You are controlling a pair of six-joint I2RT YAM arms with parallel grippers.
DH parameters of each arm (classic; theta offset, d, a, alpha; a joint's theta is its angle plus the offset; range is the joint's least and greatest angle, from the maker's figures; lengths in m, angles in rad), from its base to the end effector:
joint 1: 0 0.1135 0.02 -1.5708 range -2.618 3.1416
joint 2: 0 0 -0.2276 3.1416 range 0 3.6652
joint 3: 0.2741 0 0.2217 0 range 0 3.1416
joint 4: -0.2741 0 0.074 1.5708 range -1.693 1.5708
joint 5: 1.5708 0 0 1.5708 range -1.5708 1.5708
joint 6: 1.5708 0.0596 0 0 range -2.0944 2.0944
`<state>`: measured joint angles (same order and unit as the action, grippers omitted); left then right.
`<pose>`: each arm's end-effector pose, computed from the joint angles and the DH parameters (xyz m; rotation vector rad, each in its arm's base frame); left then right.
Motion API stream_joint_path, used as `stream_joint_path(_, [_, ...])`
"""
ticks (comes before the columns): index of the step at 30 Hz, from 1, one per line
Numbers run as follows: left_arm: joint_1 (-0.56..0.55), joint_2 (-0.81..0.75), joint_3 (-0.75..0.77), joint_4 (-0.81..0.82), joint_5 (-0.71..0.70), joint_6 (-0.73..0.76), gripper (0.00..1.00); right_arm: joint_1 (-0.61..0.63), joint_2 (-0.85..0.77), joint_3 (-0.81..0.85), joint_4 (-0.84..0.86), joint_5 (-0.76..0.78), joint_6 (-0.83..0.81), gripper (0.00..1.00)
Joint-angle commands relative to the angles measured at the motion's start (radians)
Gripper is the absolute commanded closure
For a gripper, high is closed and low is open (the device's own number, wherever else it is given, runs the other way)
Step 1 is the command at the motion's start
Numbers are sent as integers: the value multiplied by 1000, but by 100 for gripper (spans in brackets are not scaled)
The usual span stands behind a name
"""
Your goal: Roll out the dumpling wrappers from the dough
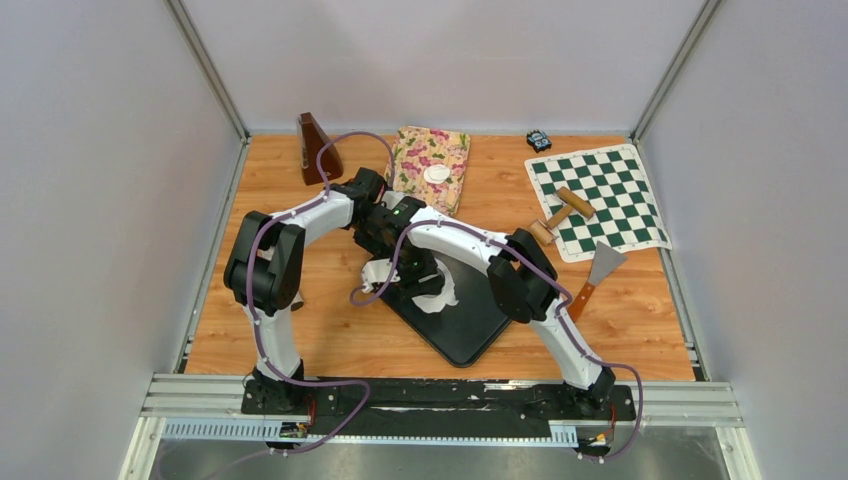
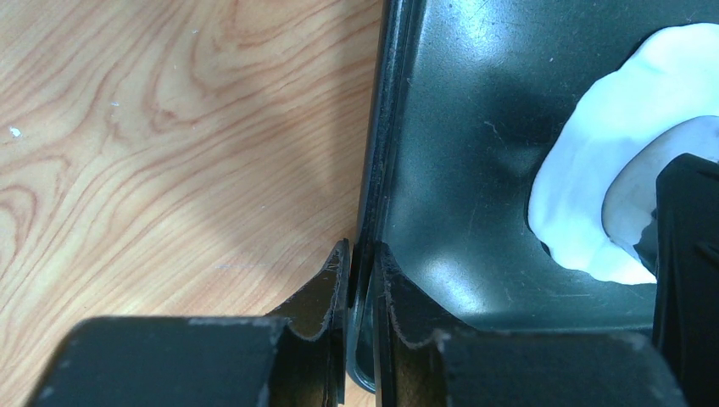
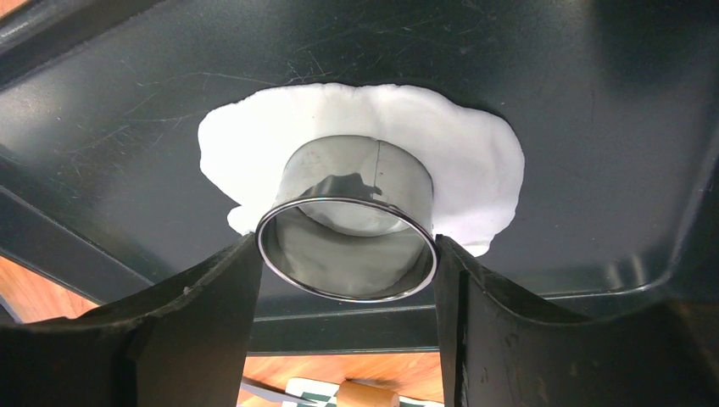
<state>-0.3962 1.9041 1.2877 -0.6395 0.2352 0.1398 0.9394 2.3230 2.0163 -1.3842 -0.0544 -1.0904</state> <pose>0.3121 -0.1456 0.1287 0.8018 2.7190 -0.3897 0.2223 0.3095 0.1399 2.5664 -1.6002 -0.0957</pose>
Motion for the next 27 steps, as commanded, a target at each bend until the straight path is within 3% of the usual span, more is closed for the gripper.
stream_joint_path(1, [-8, -44, 7, 11, -22, -17, 100, -9, 99, -53, -14, -83, 54, 100])
stream_joint_path(14, [-9, -52, 1, 12, -15, -23, 100, -10, 102, -18, -34, -135, 126, 100])
stream_joint_path(27, [-9, -52, 2, 14, -14, -23, 100, 24, 61, -85, 42, -37, -38, 100])
